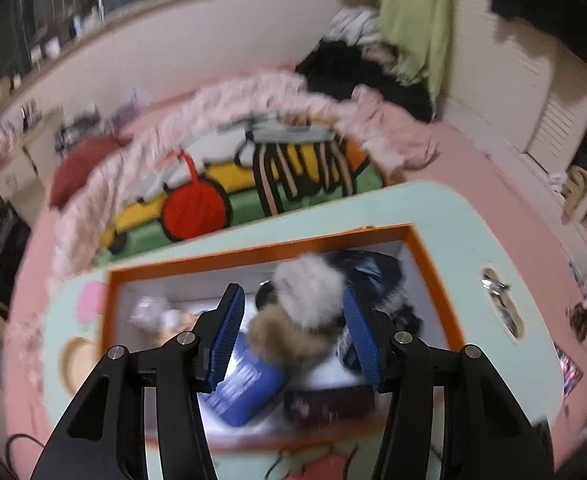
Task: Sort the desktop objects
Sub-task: 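Grasp the brown fluffy pompom inside the orange box with the left tool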
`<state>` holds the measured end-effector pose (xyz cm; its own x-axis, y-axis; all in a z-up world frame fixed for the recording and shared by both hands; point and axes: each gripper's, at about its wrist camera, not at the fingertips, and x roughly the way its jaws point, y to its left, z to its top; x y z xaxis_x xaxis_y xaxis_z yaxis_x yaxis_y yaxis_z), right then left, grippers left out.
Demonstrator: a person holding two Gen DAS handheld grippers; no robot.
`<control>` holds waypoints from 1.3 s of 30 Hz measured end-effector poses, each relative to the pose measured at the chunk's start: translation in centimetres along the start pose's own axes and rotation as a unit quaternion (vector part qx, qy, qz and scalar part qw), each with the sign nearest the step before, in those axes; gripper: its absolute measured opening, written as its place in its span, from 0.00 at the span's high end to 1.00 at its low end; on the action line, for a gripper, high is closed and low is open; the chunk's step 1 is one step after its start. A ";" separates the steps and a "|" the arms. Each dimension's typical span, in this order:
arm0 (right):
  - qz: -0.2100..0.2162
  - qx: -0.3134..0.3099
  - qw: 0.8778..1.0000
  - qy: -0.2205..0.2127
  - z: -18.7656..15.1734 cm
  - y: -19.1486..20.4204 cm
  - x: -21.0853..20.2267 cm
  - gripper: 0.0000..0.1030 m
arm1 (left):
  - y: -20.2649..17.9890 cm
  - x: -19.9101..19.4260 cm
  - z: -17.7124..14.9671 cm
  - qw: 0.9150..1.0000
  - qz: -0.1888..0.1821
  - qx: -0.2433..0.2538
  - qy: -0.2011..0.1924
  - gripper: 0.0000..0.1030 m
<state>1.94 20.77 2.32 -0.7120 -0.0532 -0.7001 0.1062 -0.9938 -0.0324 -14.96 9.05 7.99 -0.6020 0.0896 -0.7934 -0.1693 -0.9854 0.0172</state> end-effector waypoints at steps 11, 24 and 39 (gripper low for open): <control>0.006 0.001 1.000 -0.001 -0.7 -0.7 0.7 0.00 | 3.2 1.6 -0.6 0.993 -0.083 -0.079 -0.007 0.99; 0.008 0.001 1.000 -0.003 -0.9 -1.0 0.8 0.00 | 3.2 1.0 -0.6 0.997 -0.014 -0.071 0.037 0.57; 0.006 0.002 1.000 -0.001 -1.0 -0.9 1.1 0.00 | 5.4 -6.5 -3.8 0.986 -0.105 -0.108 -0.074 0.75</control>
<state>1.80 21.66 0.87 -0.7126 -0.0649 -0.6986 0.1114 -0.9935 -0.0214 -9.02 2.61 10.94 -0.6816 0.2986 -0.6681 -0.1414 -0.9495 -0.2801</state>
